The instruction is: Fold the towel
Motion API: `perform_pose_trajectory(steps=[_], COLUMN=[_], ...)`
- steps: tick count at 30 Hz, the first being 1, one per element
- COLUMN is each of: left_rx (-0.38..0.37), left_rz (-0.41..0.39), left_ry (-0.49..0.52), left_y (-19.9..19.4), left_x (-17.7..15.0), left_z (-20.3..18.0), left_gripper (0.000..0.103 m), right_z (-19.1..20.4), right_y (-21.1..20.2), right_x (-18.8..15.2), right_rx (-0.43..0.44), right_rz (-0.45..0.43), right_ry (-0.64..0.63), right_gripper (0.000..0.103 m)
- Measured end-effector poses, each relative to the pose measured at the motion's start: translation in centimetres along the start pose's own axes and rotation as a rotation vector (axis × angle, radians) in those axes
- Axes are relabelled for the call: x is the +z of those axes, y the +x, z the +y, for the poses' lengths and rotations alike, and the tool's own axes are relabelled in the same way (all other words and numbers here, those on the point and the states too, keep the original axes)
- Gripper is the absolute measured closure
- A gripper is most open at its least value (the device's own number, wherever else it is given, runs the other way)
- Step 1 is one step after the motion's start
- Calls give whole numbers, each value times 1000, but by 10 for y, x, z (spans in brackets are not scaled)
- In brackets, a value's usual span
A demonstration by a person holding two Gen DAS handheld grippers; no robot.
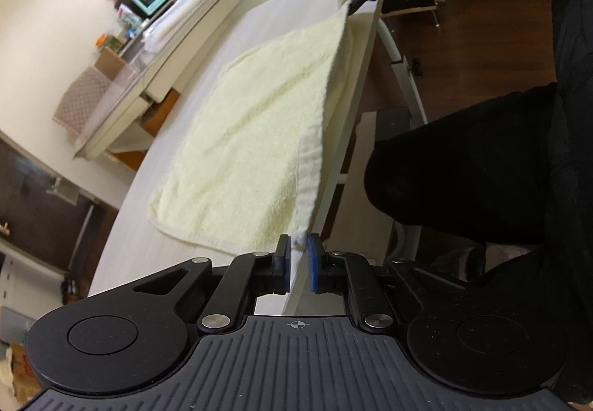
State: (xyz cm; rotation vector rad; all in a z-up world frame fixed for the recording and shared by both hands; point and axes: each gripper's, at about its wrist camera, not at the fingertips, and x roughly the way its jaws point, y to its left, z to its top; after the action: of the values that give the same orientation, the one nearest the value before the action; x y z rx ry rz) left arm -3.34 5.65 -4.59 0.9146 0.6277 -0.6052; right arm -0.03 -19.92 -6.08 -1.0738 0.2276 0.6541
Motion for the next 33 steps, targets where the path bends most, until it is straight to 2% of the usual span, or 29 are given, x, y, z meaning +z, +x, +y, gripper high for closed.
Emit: perform_pose_trajectory(steps=[4, 9, 11, 15, 21, 25, 33], left_rx=[5, 8, 6, -1, -1, -1, 7], left_rz=[-6, -45, -51, -39, -28, -30, -51], left_ry=[-9, -27, -29, -26, -22, -25, -48], left_y=[3, -1, -1, -1, -3, -6, -9], left_x=[1, 8, 8, 6, 4, 3, -3], left_z=[-1, 2, 2, -1, -6, -6, -9], left_gripper=[93, 93, 93, 93, 93, 94, 96], right_z=[4, 9, 11, 14, 9, 3, -32], right_y=[-3, -5, -4, -5, -9, -12, -3], right_x=[-5, -6, -6, -7, -2, 6, 40], right_rx=[20, 25, 36, 61, 56, 51, 62], right_rz=[23, 31, 38, 45, 43, 35, -6], right_ry=[-44, -39, -47, -52, -101, -173, -414], right_gripper=[67, 80, 96, 97, 97, 97, 97])
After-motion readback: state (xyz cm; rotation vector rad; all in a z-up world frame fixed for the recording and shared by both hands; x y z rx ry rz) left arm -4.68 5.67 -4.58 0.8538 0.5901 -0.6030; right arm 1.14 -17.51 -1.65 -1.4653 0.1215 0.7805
